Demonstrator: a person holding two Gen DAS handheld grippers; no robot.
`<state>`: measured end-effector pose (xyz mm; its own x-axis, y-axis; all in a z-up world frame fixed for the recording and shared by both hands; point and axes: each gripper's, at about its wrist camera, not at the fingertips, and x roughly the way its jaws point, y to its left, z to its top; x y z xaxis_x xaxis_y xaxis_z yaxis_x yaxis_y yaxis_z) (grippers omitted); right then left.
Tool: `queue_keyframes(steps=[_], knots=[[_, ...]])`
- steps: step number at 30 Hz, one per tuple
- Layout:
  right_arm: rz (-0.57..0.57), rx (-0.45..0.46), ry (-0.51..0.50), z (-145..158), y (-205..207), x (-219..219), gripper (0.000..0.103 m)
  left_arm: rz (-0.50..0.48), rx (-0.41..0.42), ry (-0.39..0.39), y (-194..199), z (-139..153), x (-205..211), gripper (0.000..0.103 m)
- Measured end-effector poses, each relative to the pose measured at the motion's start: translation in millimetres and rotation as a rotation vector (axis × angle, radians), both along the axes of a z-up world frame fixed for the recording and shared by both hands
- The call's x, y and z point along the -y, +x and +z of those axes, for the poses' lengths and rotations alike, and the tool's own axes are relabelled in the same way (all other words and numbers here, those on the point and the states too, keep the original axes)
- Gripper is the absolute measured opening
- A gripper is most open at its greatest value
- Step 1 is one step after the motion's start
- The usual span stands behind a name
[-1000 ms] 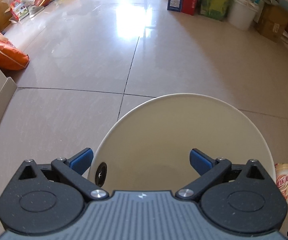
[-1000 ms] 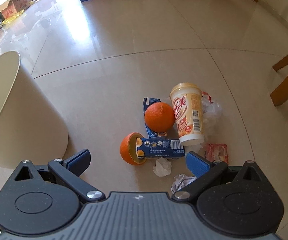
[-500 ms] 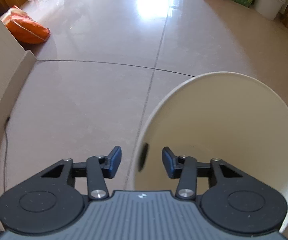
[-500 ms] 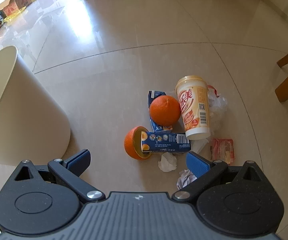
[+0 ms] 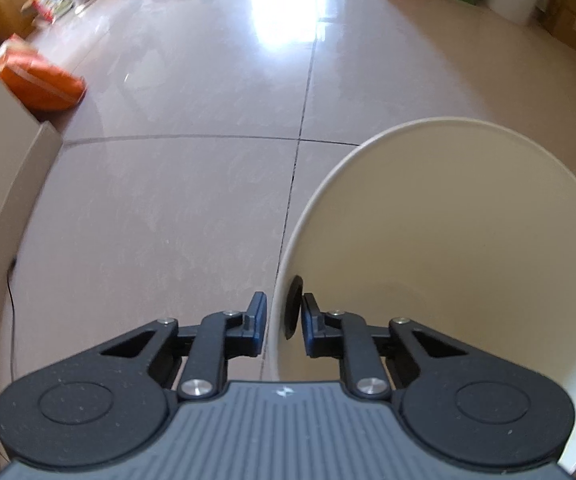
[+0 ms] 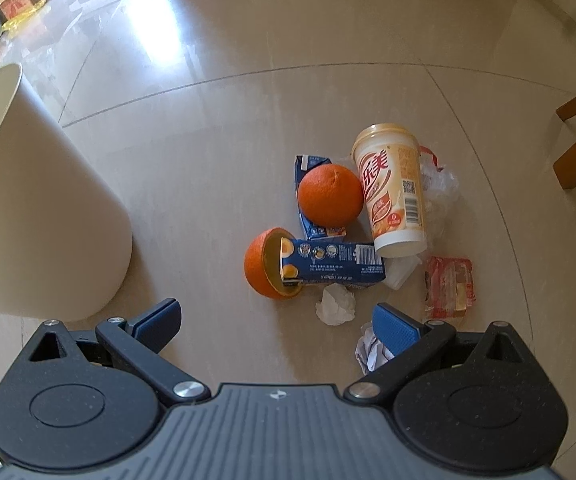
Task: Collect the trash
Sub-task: 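Lower the right tool onto the crumpled white paper and close on it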
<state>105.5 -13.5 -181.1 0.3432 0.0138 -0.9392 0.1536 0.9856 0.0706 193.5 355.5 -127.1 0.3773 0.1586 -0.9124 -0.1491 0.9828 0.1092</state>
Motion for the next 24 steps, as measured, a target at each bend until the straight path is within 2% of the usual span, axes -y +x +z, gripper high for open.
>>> queue_keyframes(steps=[7,12,16,20,24], knots=[[0.039,-0.019,-0.028,-16.4,-8.6,2.7,0.103,-0.037,0.023,0.029,-4.5,-1.4,5.7,0.014],[0.091,0.017,-0.042,-33.4,-24.8,9.9,0.103,-0.039,0.027,0.041,-10.6,1.0,19.4,0.014],[0.133,0.028,-0.100,-55.9,-42.2,14.9,0.103,-0.023,0.027,0.023,-14.2,3.5,21.4,0.014],[0.093,0.010,-0.103,-81.6,-59.3,32.2,0.103,-0.022,0.030,0.019,-15.4,6.7,19.3,0.014],[0.048,-0.001,-0.120,-107.7,-59.4,50.3,0.103,-0.011,0.025,0.013,-14.3,7.4,14.5,0.014]])
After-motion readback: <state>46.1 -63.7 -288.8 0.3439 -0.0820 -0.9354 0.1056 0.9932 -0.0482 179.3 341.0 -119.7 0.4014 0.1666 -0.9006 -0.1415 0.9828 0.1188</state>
